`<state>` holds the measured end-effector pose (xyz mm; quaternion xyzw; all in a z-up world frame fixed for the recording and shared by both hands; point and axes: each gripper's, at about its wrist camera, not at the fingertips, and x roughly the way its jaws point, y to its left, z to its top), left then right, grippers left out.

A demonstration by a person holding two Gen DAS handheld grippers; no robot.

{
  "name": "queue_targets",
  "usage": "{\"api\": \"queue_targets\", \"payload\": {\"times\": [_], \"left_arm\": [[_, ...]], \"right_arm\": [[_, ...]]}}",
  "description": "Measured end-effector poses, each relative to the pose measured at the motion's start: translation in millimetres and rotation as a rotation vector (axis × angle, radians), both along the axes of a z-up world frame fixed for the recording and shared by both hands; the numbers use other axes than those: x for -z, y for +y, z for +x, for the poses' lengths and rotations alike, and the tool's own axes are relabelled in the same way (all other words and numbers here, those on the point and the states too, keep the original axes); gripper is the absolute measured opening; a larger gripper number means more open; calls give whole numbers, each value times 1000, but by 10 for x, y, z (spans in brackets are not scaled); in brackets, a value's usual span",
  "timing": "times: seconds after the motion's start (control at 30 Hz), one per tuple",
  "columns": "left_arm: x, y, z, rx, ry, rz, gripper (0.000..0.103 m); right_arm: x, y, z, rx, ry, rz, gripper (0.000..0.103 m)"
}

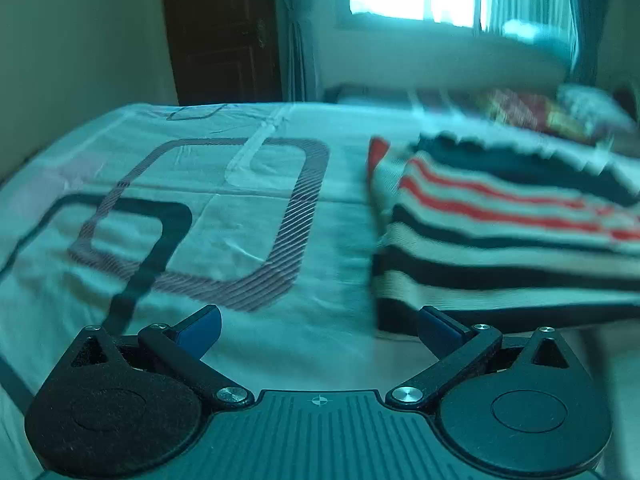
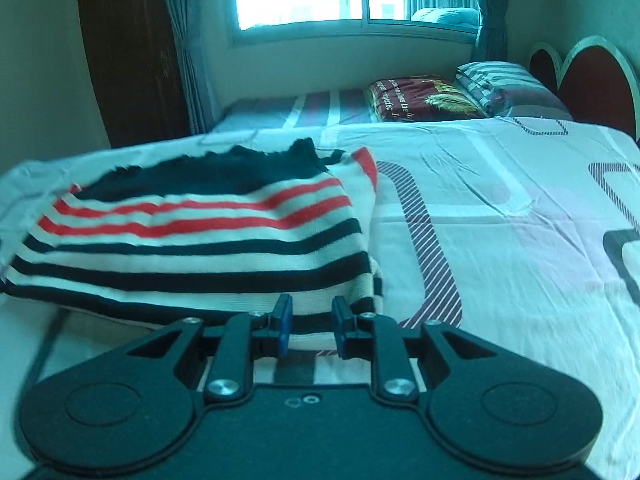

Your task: Fold small clothes

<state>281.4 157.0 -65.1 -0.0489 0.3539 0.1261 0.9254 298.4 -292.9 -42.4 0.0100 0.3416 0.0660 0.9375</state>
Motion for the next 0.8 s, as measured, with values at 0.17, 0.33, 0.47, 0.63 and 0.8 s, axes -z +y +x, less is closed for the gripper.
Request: {"api": "queue_targets", "payload": {"times": [0.17,0.33,0.47,0.63,0.8], "left_arm": [[73,52,-170,5,-74,-418,75],[355,262,-65,-140,-139,-669,68],[460,305,139,-174,-185,-784,68],[586,249,319,-211,-261,-878,68],[587,196,574,-212,-266,-854,67]], "right_arm": [[-60,105,-54,-35,1,30,22],[-71,256,-25,-70,-5,53,22],[-64,342,77,-96,3,116,24],[-32,508,261,-138,8,157,24],[32,643,543,-164,22,190,20]]}}
